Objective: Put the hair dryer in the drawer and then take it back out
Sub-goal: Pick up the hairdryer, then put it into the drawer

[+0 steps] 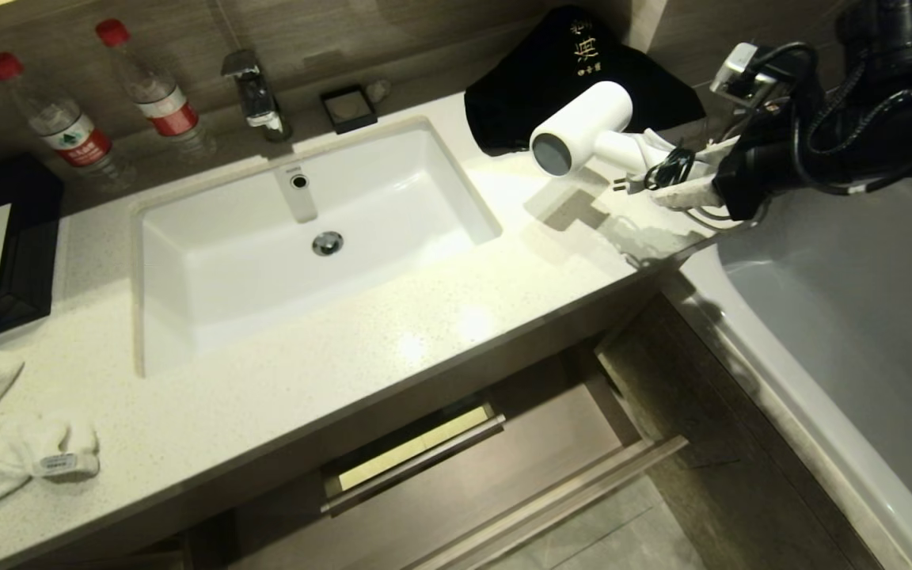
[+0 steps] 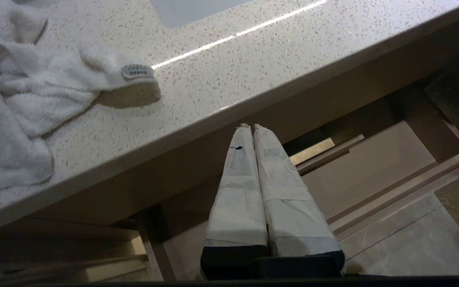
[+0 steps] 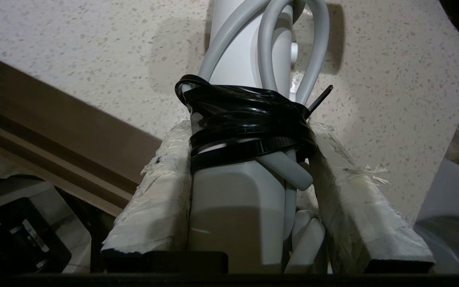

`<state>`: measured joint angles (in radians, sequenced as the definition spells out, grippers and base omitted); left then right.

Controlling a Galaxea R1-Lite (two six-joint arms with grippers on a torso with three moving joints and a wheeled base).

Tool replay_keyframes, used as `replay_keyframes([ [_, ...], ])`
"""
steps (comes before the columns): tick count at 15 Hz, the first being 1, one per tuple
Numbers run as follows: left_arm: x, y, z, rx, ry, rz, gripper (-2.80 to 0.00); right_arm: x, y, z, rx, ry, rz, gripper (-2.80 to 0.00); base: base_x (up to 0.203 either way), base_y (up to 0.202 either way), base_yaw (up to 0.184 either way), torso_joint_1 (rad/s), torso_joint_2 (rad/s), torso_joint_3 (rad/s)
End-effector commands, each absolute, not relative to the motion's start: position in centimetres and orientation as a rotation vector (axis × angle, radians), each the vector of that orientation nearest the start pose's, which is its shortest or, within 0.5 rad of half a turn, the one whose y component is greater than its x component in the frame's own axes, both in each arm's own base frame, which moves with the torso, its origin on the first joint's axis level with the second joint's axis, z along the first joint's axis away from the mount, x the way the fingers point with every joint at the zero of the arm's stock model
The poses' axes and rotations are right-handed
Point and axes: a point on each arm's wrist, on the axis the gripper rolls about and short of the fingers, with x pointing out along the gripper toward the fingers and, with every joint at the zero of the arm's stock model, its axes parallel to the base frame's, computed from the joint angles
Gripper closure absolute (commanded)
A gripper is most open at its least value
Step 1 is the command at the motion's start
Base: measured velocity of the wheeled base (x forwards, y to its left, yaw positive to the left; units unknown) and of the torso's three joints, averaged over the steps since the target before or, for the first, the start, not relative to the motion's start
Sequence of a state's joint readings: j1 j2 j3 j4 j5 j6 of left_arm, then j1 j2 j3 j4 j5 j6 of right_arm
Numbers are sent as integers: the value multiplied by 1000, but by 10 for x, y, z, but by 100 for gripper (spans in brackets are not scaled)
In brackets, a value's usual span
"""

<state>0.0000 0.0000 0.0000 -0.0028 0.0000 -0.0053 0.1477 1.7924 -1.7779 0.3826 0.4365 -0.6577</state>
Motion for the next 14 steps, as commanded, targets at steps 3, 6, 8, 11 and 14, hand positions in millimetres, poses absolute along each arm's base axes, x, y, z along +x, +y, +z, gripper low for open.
replay_keyframes([
  [3, -23, 0, 76, -6, -3, 1, 0, 261, 48, 364, -588, 119, 663, 0, 0, 0, 0, -317, 188, -137],
  [6, -23, 0, 76, -6, -3, 2, 0, 209, 40, 368, -588, 96, 655, 0, 0, 0, 0, -297, 142, -170],
  [8, -23, 0, 76, -6, -2, 2, 0, 181, 34, 364, -586, 103, 640, 0, 0, 0, 0, -285, 99, -189],
  [11, -23, 0, 76, -6, -2, 2, 0, 146, 25, 364, -583, 118, 616, 0, 0, 0, 0, -267, 57, -207],
  [14, -23, 0, 76, -6, -2, 2, 0, 125, 17, 364, -582, 117, 566, 0, 0, 0, 0, -244, 17, -238],
])
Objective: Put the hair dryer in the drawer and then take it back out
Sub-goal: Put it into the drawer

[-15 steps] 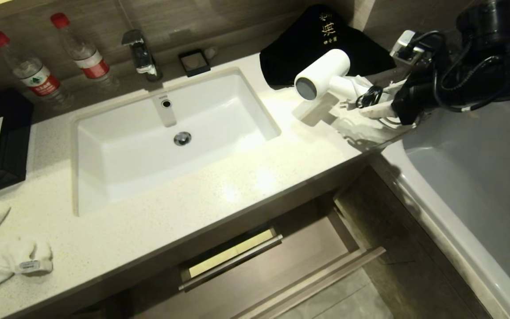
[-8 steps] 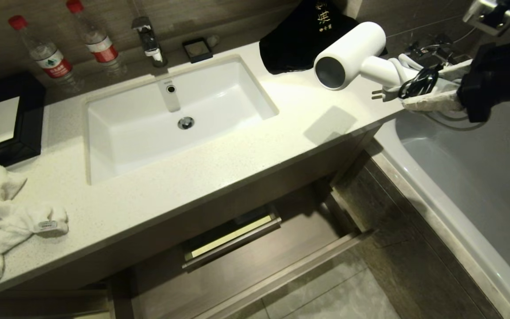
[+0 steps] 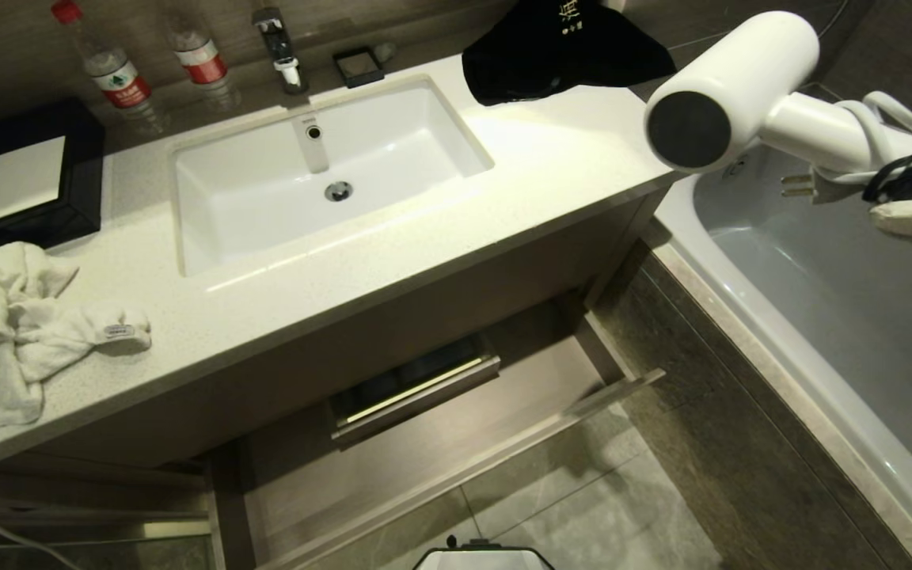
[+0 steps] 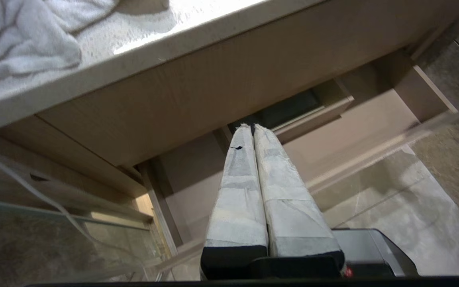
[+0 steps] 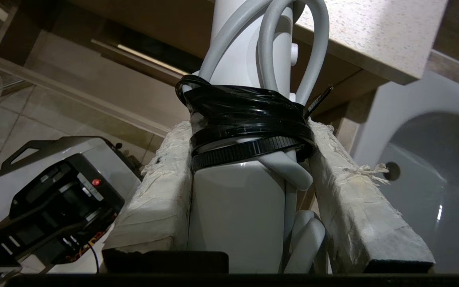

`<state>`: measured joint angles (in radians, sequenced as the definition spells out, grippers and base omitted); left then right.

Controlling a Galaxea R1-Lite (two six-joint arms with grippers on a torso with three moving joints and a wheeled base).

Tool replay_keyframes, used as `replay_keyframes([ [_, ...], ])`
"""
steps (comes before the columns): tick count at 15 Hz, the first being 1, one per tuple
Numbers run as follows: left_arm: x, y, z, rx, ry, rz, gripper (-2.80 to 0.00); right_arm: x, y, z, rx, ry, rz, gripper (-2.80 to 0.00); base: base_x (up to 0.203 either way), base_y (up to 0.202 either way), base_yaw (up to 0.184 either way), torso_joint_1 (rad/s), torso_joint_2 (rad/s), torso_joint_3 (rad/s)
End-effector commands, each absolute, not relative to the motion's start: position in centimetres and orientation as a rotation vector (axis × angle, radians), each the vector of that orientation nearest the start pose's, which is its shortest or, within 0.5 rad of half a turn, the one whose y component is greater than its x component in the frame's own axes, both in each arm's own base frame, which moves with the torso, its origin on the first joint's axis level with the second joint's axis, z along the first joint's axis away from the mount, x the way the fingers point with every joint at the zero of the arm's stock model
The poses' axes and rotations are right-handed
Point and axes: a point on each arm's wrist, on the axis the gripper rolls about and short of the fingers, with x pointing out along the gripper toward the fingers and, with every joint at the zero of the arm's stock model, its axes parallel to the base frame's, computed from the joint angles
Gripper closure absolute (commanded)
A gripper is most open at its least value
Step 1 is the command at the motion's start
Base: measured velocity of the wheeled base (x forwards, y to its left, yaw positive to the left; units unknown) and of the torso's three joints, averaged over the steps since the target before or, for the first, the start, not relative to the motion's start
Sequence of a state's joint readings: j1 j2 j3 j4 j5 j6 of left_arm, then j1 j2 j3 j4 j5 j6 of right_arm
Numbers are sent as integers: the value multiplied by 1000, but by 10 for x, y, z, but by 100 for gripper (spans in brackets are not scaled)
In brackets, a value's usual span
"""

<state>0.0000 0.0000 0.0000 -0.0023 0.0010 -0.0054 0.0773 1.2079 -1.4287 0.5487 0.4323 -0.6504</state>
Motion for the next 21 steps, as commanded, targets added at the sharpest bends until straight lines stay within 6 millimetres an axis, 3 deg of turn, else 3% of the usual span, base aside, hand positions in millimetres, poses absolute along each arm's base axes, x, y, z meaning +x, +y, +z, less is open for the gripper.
replay_keyframes([
  [1, -23, 0, 76, -6, -2, 2, 0, 123, 15, 365, -580, 114, 548, 0, 0, 0, 0, -241, -7, -242],
  [6, -23, 0, 76, -6, -2, 1, 0, 110, 14, 357, -516, 147, 538, 0, 0, 0, 0, -206, -52, -267],
  [12, -23, 0, 76, -6, -3, 1, 0, 78, 13, 329, -484, 175, 553, 0, 0, 0, 0, -161, -146, -307],
  [17, -23, 0, 76, -6, -2, 2, 0, 74, 13, 327, -457, 185, 547, 0, 0, 0, 0, -96, -223, -321],
  [21, -23, 0, 76, -6, -2, 2, 0, 76, 13, 326, -456, 187, 547, 0, 0, 0, 0, -27, -33, -55],
])
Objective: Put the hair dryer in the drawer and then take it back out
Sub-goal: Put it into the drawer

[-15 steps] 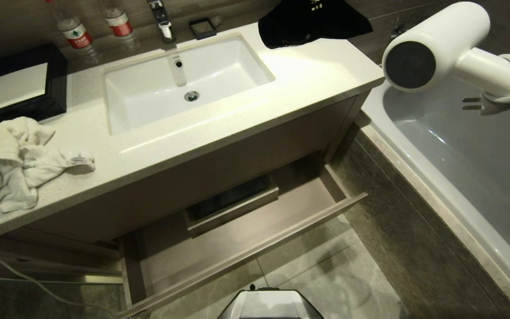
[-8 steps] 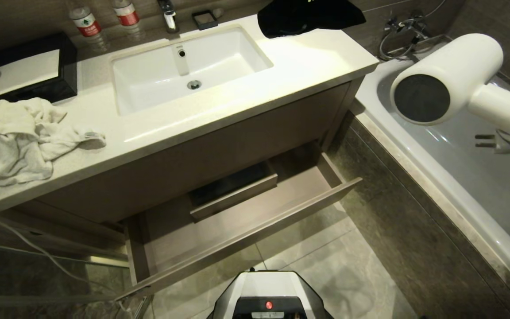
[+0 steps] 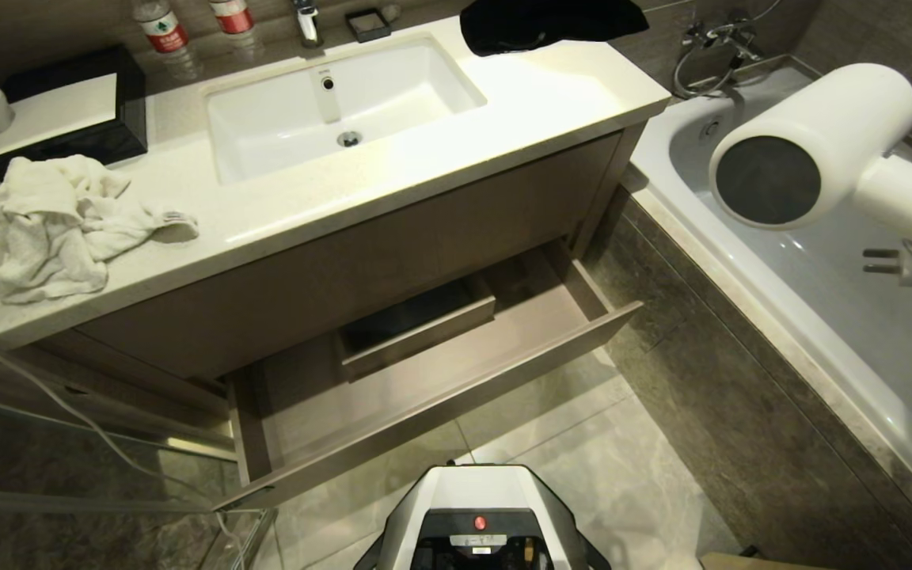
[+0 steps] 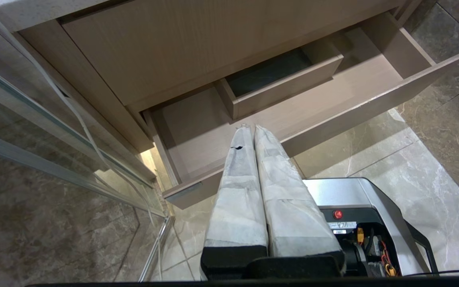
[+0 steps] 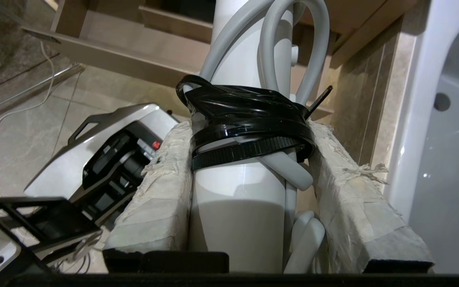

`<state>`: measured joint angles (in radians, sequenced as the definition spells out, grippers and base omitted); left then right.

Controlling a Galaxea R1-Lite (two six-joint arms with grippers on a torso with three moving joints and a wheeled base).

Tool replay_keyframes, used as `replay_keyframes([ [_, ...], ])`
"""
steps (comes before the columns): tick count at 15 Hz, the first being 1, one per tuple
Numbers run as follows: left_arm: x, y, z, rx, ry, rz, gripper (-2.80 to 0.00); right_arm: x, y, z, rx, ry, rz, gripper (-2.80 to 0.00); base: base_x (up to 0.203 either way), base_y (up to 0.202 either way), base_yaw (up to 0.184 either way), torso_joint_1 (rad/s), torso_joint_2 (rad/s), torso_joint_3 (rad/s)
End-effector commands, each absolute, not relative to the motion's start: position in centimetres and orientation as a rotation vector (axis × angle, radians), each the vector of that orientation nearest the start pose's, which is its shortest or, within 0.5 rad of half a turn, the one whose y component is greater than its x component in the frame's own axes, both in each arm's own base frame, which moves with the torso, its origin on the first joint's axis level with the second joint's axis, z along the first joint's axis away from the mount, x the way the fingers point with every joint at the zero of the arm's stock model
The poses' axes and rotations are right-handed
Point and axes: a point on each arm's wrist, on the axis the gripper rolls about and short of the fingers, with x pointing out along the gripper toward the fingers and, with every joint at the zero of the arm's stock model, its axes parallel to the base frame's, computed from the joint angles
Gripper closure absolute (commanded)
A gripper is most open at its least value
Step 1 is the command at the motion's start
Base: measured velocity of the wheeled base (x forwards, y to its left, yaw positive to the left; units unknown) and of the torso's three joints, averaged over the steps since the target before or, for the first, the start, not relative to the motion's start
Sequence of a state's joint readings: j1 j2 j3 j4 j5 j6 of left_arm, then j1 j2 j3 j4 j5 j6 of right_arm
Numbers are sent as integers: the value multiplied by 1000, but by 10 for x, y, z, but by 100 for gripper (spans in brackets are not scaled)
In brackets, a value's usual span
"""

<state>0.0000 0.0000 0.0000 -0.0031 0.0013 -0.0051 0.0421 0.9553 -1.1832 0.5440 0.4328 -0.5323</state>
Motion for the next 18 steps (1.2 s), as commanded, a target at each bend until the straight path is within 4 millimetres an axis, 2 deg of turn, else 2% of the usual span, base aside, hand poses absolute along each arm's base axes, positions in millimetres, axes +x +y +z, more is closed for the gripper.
replay_keyframes([
  [1, -23, 0, 76, -6, -2, 2, 0, 77, 13, 324, -455, 193, 549, 0, 0, 0, 0, -113, 205, 71],
  [8, -23, 0, 76, -6, -4, 1, 0, 79, 13, 319, -451, 204, 550, 0, 0, 0, 0, -112, 206, 90],
  [18, -23, 0, 76, -6, -3, 2, 0, 80, 13, 315, -447, 218, 550, 0, 0, 0, 0, -176, 314, 131],
])
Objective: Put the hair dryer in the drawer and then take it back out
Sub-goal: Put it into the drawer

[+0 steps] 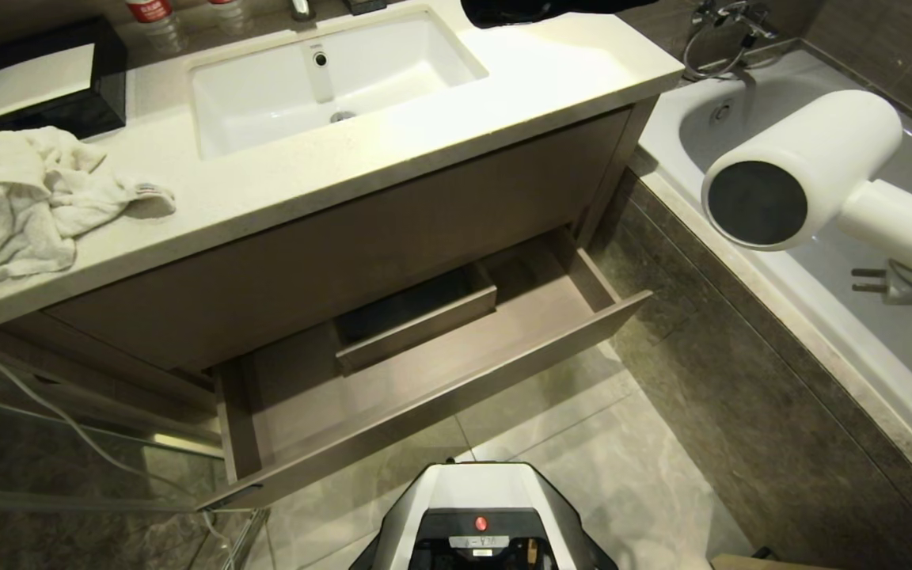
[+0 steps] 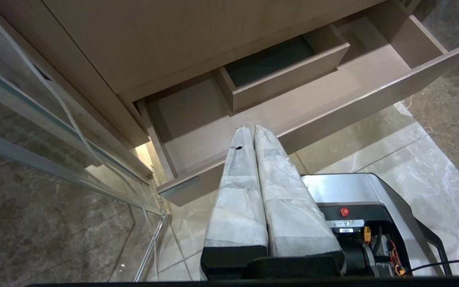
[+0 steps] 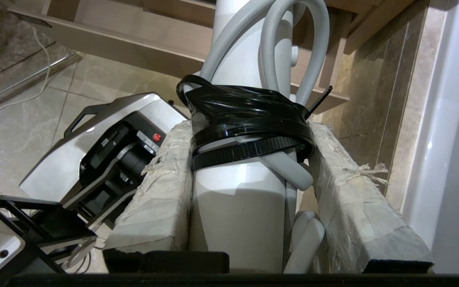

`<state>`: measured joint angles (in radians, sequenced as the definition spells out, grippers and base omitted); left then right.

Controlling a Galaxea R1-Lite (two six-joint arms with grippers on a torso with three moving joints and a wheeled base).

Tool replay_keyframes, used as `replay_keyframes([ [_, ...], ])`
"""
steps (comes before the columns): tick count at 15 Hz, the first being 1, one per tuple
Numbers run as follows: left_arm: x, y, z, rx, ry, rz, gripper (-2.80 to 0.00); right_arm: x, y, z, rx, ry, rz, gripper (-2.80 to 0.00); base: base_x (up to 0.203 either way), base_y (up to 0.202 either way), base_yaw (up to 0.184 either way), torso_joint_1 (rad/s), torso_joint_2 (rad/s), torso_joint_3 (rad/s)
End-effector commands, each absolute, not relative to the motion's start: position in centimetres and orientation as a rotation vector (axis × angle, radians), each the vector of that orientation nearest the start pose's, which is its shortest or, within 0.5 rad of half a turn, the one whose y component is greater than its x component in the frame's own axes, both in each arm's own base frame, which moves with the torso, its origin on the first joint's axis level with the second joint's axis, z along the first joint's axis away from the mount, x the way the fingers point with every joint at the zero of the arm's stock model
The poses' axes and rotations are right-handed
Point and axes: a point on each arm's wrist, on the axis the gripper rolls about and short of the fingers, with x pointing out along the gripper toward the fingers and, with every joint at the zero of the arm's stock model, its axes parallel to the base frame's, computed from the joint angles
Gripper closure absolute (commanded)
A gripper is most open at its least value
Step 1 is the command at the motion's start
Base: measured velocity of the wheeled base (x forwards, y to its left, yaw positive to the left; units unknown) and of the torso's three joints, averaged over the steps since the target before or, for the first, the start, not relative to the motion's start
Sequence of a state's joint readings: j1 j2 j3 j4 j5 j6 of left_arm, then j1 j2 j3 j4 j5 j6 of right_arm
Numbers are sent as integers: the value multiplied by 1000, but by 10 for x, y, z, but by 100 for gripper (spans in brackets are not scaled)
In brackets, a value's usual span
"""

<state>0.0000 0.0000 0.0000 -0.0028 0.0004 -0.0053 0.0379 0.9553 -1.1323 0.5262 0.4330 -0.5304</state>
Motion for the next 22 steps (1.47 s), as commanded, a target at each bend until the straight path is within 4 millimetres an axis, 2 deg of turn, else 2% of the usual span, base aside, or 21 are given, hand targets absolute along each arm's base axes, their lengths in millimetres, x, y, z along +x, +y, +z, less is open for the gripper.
replay_keyframes([
  [1, -23, 0, 76, -6, -2, 0, 0, 82, 13, 314, -446, 224, 550, 0, 0, 0, 0, -178, 320, 143],
  [15, -23, 0, 76, -6, -2, 2, 0, 78, 12, 317, -449, 205, 538, 0, 0, 0, 0, -210, 346, 129],
  [22, -23, 0, 76, -6, -3, 1, 0, 74, 11, 319, -443, 178, 520, 0, 0, 0, 0, -353, 498, 149],
])
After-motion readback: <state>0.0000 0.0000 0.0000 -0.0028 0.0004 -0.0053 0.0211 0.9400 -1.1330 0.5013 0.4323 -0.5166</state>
